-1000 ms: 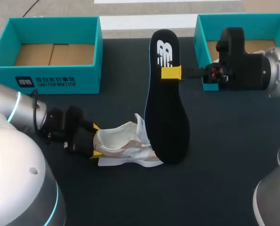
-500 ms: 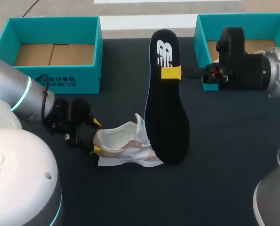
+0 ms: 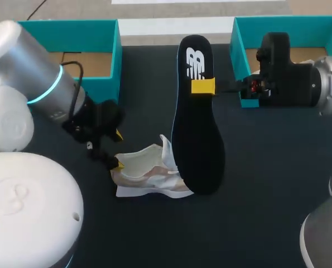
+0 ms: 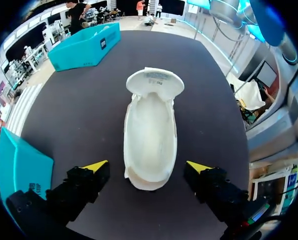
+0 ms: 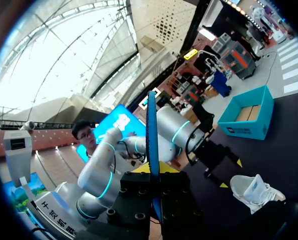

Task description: Take the shoe out of the shoebox, open the shoe tongue, remove and reinsert the insole, then place the shoe into the shoebox

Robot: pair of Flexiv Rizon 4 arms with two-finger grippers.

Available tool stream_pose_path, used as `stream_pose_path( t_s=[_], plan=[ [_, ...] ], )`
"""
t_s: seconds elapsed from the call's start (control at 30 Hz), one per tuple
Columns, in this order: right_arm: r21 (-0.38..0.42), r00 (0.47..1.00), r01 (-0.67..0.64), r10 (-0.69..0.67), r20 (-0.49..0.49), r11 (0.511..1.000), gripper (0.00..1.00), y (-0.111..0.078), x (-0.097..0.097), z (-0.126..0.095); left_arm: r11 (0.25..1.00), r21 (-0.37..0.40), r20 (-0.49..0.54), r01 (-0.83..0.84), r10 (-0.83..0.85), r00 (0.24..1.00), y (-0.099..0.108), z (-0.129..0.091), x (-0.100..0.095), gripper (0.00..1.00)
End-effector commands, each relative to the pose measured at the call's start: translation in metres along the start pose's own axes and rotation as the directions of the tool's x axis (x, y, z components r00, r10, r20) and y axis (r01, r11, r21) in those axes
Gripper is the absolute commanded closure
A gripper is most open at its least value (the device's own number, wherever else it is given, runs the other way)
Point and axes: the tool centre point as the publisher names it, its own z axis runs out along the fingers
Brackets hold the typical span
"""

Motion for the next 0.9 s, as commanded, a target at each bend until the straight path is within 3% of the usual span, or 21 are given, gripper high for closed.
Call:
stream_pose_path(
  t_s=[0.03, 0.43, 0.67, 0.9],
  plan=[
    [0.001, 1.0, -0.002, 0.002, 0.004, 1.0, 1.0, 0.0, 0.0, 0.003, 0.98, -0.2, -0.01, -0.006, 0.004, 1.0, -0.007, -0.008, 0.001, 0.0],
    [0.001, 1.0, -0.002, 0.002, 0.004, 1.0, 1.0, 0.0, 0.0, 0.003, 0.955, -0.294, -0.025, -0.044, 0.038, 0.999, -0.015, -0.023, 0.0, 0.0],
    [0.001, 1.0, -0.002, 0.002, 0.004, 1.0, 1.0, 0.0, 0.0, 0.003, 0.948, -0.314, -0.022, -0.047, 0.043, 0.999, -0.015, -0.044, -0.006, 0.0],
    [0.001, 1.0, -0.002, 0.002, 0.004, 1.0, 1.0, 0.0, 0.0, 0.003, 0.936, -0.345, -0.008, -0.074, 0.076, 0.997, -0.016, -0.048, -0.006, 0.0]
  ],
)
